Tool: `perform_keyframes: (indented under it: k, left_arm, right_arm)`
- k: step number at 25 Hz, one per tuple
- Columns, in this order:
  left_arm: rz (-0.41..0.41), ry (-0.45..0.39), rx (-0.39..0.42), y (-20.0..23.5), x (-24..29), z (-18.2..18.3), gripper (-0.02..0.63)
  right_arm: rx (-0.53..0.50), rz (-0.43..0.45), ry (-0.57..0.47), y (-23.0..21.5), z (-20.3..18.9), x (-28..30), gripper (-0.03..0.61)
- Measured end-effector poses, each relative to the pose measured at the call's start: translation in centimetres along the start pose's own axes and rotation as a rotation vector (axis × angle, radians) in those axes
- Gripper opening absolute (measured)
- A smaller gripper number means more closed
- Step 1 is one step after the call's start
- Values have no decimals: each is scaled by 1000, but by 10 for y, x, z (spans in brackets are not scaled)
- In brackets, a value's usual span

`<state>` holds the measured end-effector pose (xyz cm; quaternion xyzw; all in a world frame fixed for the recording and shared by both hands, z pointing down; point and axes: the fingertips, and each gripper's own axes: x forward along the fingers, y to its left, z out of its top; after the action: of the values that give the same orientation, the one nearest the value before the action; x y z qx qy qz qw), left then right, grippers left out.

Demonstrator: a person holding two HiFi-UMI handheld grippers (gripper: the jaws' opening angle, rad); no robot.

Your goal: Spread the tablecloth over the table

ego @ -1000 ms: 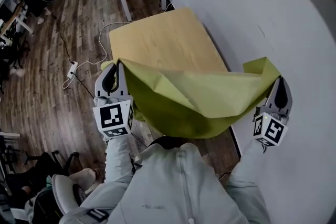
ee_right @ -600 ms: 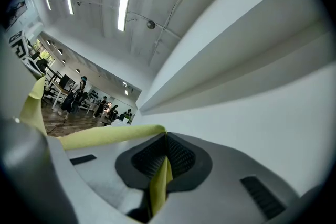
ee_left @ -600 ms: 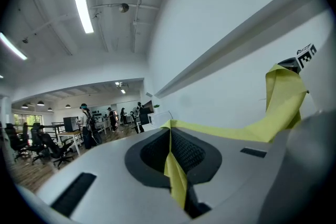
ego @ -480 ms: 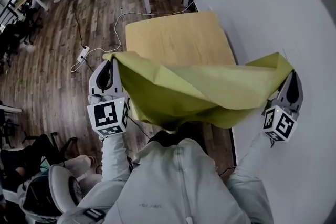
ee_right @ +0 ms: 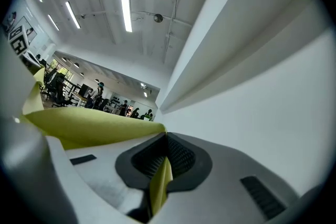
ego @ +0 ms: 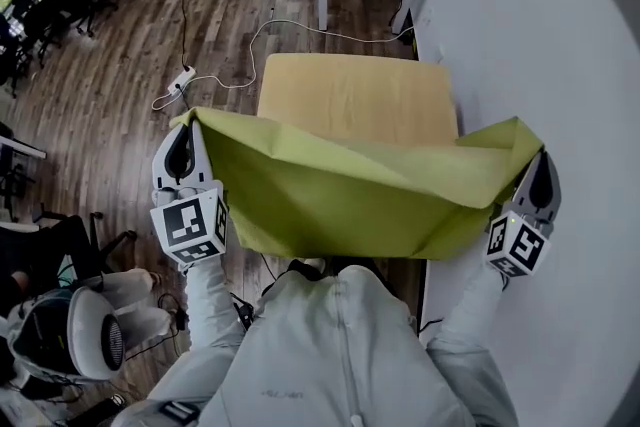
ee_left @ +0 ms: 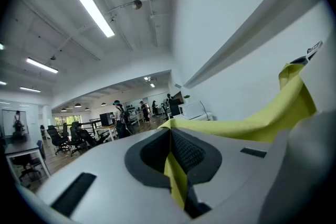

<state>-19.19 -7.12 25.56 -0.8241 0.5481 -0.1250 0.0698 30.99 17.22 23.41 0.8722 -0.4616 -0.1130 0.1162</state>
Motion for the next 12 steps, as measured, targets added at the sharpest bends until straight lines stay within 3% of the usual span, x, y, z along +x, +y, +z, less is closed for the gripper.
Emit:
perform_keyframes:
  k: [5, 12]
  left_arm:
    - [76, -1, 1, 0, 20, 8, 26]
    - [95, 16, 39, -21, 53, 18, 26]
  right_arm:
    - [-5, 50, 0, -3, -10, 41, 21]
    - [-22, 106, 4, -8, -23, 88, 21]
